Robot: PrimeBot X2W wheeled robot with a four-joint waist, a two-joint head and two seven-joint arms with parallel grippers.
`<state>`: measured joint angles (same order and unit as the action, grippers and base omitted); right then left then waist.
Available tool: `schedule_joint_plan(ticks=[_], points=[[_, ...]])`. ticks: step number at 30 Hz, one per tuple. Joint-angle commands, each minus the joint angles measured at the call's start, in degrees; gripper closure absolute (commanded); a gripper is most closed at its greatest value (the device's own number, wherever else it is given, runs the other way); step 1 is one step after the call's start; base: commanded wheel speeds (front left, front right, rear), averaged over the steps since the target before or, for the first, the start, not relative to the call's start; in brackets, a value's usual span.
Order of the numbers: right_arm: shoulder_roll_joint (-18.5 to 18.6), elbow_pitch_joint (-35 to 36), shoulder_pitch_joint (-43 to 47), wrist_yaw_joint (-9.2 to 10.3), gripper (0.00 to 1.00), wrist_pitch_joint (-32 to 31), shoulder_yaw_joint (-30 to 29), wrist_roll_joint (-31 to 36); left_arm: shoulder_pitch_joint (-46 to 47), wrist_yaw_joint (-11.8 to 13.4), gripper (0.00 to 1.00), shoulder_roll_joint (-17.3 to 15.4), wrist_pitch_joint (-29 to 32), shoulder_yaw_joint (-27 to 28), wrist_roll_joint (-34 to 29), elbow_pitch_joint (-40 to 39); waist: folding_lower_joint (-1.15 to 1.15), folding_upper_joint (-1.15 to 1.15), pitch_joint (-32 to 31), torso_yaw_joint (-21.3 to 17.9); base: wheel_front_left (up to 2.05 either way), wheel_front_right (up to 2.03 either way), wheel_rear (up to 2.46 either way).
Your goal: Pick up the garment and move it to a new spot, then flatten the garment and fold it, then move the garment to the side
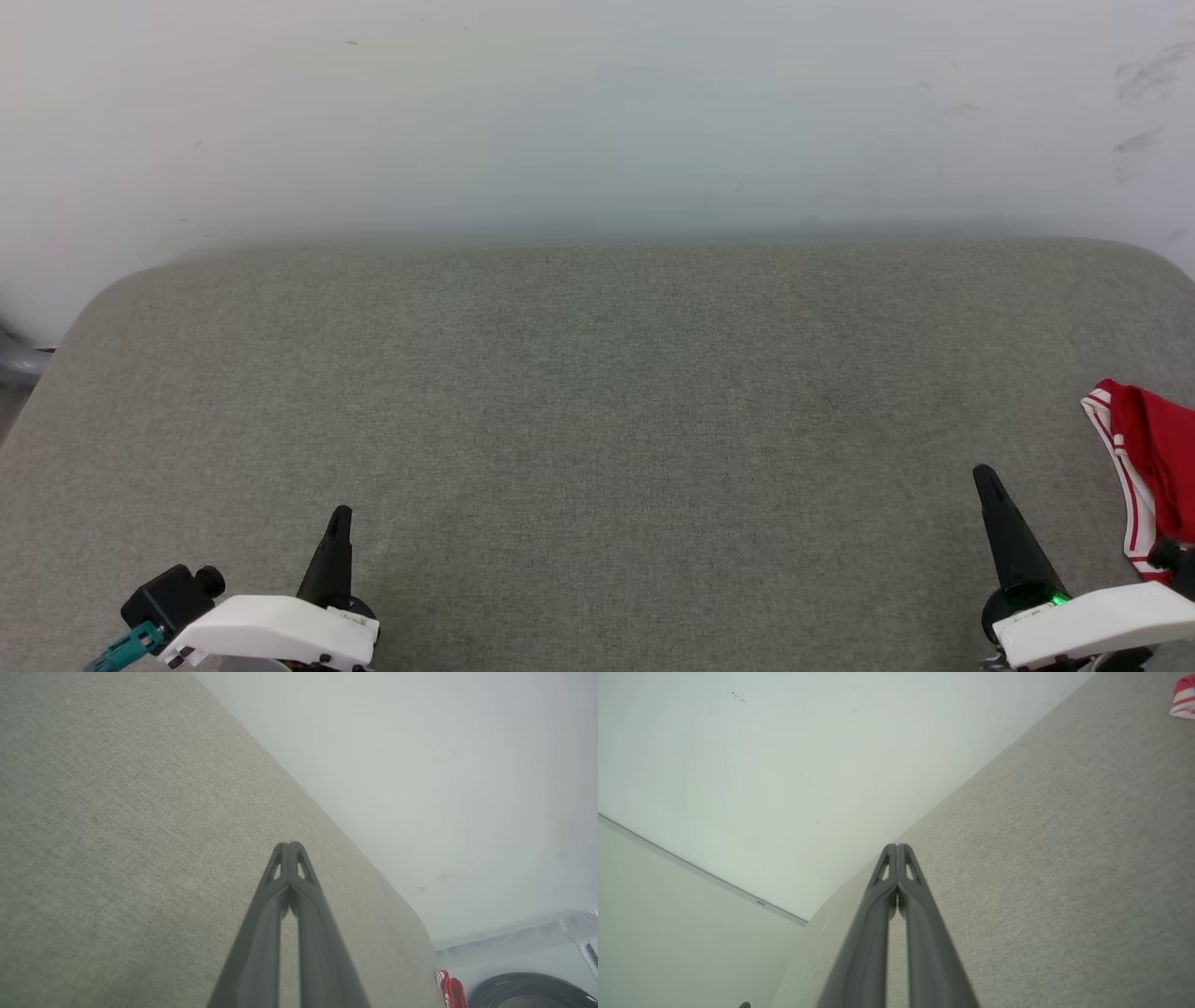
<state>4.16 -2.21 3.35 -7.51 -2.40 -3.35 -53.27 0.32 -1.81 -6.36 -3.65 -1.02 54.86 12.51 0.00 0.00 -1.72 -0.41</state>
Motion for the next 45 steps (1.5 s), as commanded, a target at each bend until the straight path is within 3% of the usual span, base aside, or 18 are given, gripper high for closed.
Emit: schedule_joint_plan(ticks=[1, 45], points=[[0.5, 0.0, -1.9, 0.01, 1.00, -0.1, -0.1, -2.1, 1.7, -0.4, 1.00, 0.2, 0.4, 0.7, 1.7, -0.5, 0.00, 0.00, 0.0, 0.0, 0.00, 0.00, 0.00], [0.4, -7.6, -7.1, 0.02, 1.00, -1.6, -0.7, -27.1, 4.7, -3.9, 1.00, 2.4, 6.8, 5.2, 24.8, 0.9, 0.00, 0.00, 1.1, 0.2, 0.00, 0.00, 0.00]])
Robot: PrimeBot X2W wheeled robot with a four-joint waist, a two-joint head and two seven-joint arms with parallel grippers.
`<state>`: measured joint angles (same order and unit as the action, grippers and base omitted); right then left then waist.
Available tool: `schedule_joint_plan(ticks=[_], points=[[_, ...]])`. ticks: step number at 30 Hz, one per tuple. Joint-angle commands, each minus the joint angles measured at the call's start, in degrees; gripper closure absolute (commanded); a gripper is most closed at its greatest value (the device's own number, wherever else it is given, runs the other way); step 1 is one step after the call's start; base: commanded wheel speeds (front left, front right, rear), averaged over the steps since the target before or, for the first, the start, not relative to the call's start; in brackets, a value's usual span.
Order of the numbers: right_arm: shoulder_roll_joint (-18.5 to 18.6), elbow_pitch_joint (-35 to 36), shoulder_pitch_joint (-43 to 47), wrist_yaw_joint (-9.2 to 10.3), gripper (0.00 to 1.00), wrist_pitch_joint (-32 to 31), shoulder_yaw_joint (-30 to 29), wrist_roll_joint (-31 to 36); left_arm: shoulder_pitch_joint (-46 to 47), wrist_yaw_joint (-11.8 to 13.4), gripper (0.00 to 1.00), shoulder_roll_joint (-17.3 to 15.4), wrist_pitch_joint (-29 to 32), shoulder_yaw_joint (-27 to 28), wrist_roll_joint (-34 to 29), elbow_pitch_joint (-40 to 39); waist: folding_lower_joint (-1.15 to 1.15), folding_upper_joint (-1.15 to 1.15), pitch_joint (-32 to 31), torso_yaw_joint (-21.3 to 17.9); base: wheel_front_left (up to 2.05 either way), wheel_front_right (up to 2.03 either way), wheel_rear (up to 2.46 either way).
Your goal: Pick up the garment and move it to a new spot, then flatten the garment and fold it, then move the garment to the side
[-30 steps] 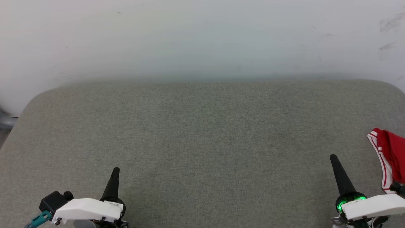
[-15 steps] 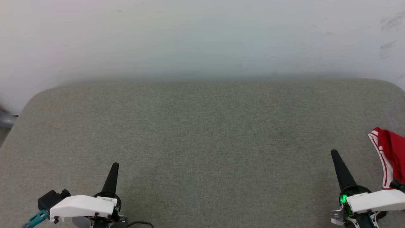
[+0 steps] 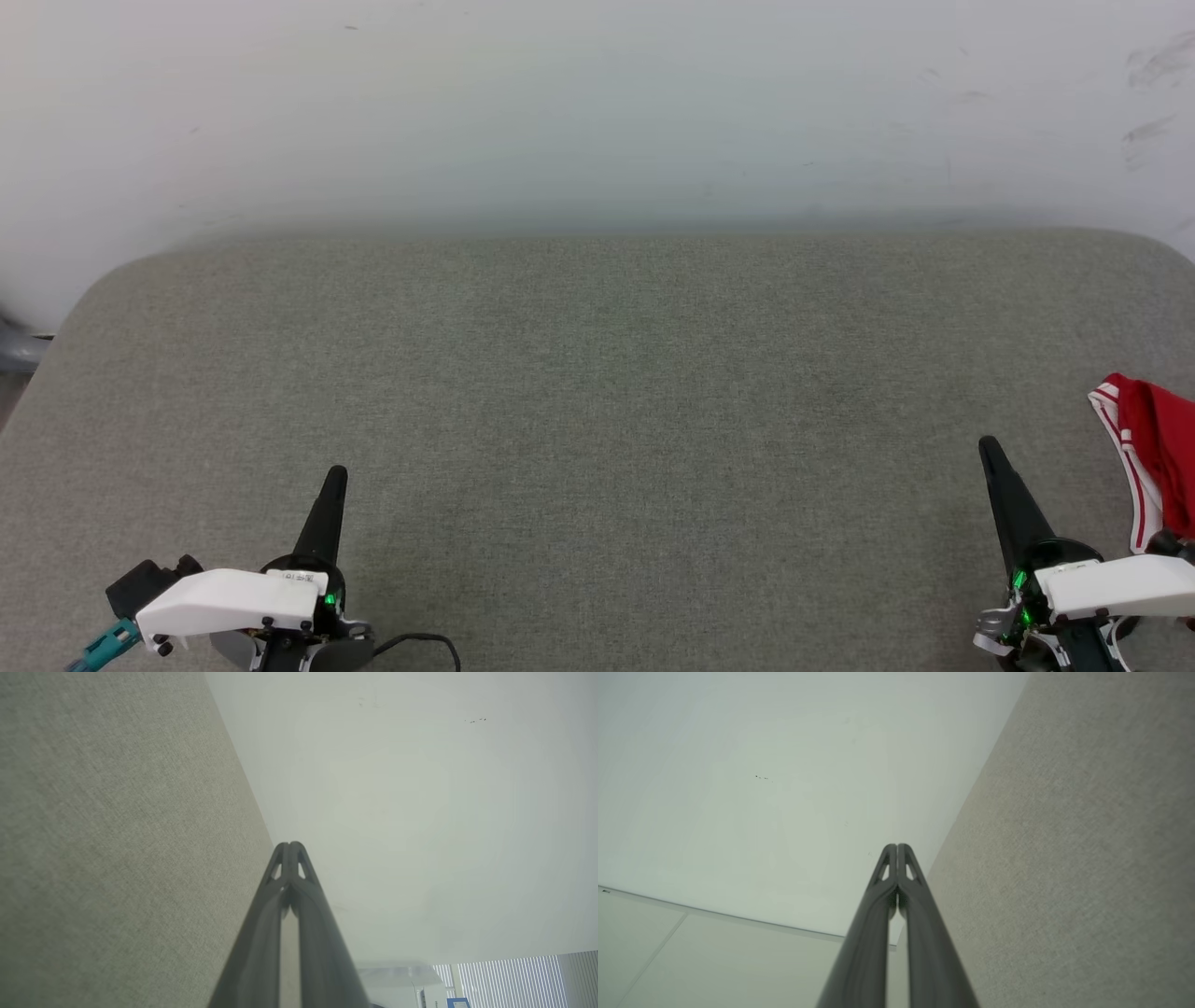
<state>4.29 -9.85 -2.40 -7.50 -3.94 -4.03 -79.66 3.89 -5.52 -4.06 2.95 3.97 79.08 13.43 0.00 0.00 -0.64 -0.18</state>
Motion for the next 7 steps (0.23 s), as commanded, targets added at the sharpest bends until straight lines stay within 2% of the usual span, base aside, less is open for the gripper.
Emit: schedule_joint_plan(ticks=[1, 7], points=[[0.2, -0.1, -1.4, 0.01, 1.00, -0.1, -0.1, -1.2, 1.2, -0.3, 1.00, 0.1, 0.4, 0.3, 1.0, 0.0, 0.00, 0.00, 0.0, 0.0, 0.00, 0.00, 0.00], [0.2, -1.0, -1.9, 0.01, 1.00, -0.4, -0.2, -3.9, 1.6, -0.7, 1.00, 0.3, 1.1, 0.9, 3.6, 0.1, 0.00, 0.00, 0.2, 0.0, 0.00, 0.00, 0.00]])
